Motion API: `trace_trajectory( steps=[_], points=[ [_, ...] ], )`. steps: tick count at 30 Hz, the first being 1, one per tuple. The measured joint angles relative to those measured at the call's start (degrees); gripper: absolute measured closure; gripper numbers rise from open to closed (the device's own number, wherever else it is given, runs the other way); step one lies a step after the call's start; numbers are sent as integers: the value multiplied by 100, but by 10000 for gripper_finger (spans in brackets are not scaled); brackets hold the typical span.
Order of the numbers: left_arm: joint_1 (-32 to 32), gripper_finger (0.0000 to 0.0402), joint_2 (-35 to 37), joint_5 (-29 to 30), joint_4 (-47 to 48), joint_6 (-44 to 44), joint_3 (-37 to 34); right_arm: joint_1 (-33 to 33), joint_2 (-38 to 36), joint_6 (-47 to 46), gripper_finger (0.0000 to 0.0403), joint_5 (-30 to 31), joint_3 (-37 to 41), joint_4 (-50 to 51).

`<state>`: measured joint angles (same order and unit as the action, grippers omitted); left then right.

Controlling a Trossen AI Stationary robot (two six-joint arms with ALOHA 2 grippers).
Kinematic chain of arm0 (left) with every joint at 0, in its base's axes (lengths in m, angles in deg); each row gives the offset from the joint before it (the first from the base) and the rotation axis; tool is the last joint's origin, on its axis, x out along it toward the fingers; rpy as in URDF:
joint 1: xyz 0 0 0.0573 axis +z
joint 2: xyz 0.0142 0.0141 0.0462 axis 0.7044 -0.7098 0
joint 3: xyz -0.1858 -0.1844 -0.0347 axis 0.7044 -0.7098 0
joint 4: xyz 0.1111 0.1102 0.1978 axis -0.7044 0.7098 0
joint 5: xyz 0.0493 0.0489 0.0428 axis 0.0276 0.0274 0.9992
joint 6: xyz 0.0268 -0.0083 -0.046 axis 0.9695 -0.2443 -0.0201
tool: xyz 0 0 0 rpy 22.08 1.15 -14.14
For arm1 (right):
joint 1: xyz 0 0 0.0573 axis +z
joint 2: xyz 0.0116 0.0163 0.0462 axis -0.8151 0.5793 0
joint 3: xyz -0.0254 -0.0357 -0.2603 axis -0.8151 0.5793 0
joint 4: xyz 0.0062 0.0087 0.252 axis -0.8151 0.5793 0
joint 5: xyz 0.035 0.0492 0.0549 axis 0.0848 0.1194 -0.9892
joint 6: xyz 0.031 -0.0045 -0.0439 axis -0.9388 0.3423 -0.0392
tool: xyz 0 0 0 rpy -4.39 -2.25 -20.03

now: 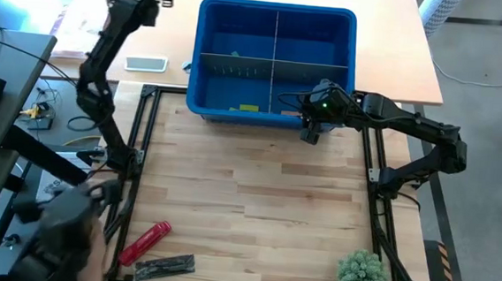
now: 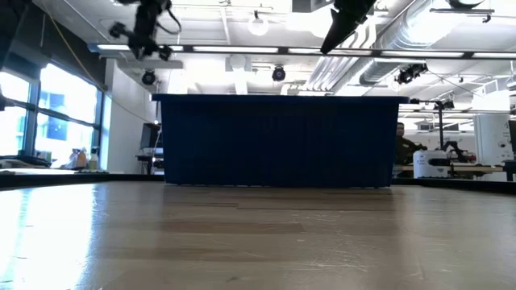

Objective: Sort blocks

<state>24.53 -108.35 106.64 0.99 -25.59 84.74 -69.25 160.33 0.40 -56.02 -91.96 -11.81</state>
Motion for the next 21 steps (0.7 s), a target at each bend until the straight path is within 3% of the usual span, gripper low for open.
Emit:
trace_trajectory(
  steps=[6, 13, 17, 21],
  points=[
    [-190, 388, 914, 107, -54, -130, -516, 0, 0, 245, 217, 1, 0, -190],
    [-919, 388, 2065, 209, -641, -128, -1642, 0, 0, 409, 217, 1, 0, -547],
    [-1255, 388, 2533, -567, -898, -221, -1999, -7, 0, 499, 217, 4, 0, -631],
    [-1935, 392, 2752, -466, -1133, 71, -2008, -11, 0, 515, 217, 3, 0, -651]
  ],
)
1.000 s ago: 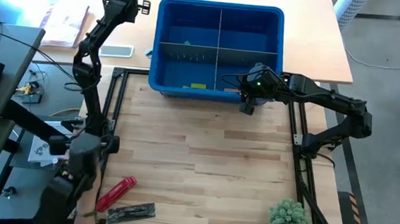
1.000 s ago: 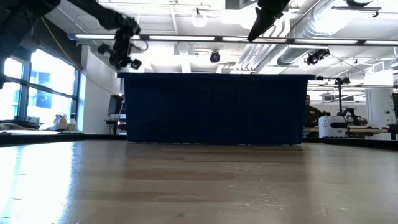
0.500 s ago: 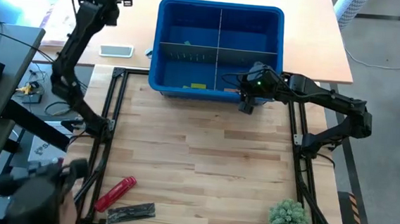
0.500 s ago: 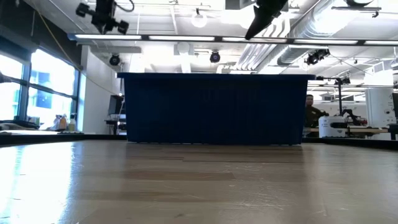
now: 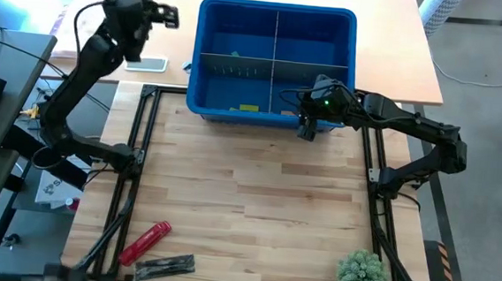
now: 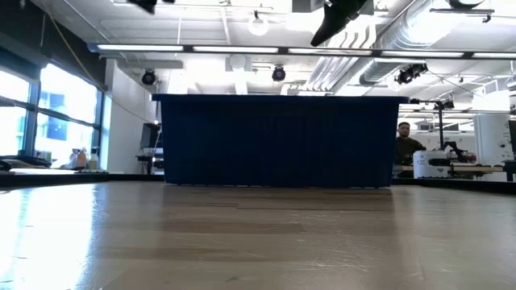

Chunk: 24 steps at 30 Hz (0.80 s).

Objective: Sort blocks

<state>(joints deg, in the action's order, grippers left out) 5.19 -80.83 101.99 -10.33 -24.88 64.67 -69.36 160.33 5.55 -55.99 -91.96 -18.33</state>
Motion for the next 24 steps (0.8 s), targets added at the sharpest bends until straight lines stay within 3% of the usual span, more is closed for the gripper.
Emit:
trace_trajectory(
  steps=[9, 24],
  points=[
    [-1335, 401, 286, 1185, 200, 855, -2, -54, 0, -2, 217, 15, 0, -149],
    [-2816, 401, 1369, 2245, 1543, 560, 0, -63, 0, 24, 217, 19, 0, -147]
  ],
)
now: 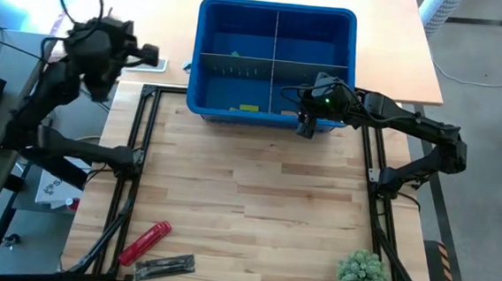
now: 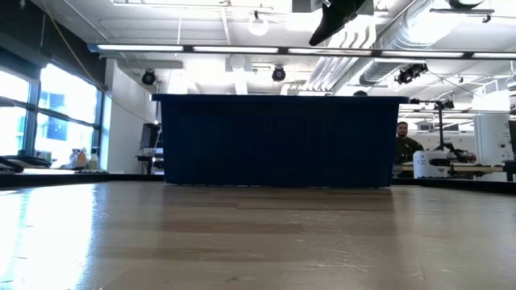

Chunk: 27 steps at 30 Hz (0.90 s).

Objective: Sort blocks

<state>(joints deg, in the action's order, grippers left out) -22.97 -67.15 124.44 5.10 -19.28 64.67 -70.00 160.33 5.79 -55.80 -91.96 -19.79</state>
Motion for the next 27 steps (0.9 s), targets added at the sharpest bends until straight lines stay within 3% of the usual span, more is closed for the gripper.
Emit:
trace_trajectory(
  steps=[3, 7, 16, 23, 27],
  points=[
    [-262, 401, 250, 121, 339, 0, 0, 0, 0, -30, 217, 1, 0, 0],
    [-466, 401, 618, 922, 788, 2, 0, 0, 0, -161, 217, -1, 0, 48],
    [-214, 401, 1685, 1842, 851, 379, 7, 0, 1, -151, 217, 0, 0, -1],
    [-194, 401, 2033, 1969, 578, 972, 48, -37, 0, -150, 217, 1, 0, -109],
    [-306, 401, 2061, 1656, 441, 1144, 48, -37, 0, -151, 217, 1, 0, -120]
  ],
)
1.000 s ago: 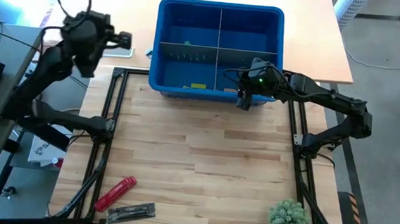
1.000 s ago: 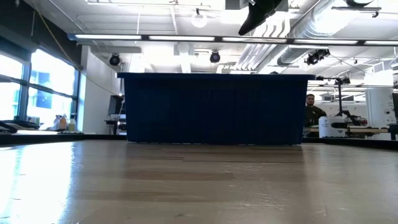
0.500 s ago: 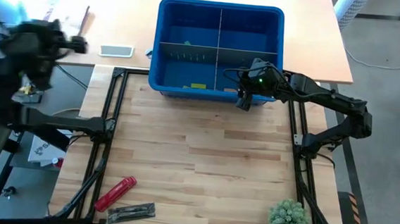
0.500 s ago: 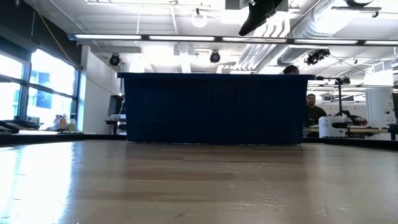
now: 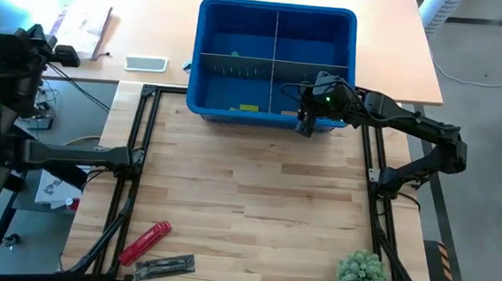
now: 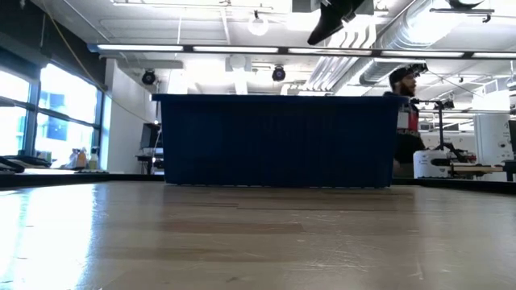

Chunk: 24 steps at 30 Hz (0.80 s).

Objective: Sort blocks

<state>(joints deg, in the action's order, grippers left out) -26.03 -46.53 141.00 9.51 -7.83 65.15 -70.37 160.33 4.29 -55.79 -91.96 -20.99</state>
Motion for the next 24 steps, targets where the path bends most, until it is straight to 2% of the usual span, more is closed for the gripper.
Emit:
trace_trajectory(
  steps=[4, 6, 8, 11, 16, 18, 19, 22, 24],
  points=[
    [-226, 401, -4, -541, -39, 13, -4, 0, 0, 0, 217, 0, 0, -37],
    [-379, 401, 48, -849, -138, 292, -10, 0, 0, 9, 217, -1, 0, -103],
    [-535, 401, 175, -1414, -207, 686, -11, 0, 0, 16, 217, -39, 0, -134],
    [-750, 401, 407, -2366, -519, 825, -2, 0, 0, 22, 217, -113, 0, -180],
    [-1326, 401, 652, -2835, -780, 982, -120, 0, 0, 272, 217, -127, 0, -440],
    [-1626, 401, 689, -2870, -872, 1048, -271, 0, 0, 385, 217, -152, 0, -685],
    [-1787, 401, 691, -2677, -1076, 1234, -398, -6, 0, 469, 217, -169, 0, -826],
    [-2197, 401, 664, -1633, -2204, 2462, -770, -10, 0, 739, 217, -316, 0, -1288],
    [-2463, 401, 728, -1477, -3071, 3285, -885, -11, 1, 881, 217, -414, 0, -1590]
  ],
)
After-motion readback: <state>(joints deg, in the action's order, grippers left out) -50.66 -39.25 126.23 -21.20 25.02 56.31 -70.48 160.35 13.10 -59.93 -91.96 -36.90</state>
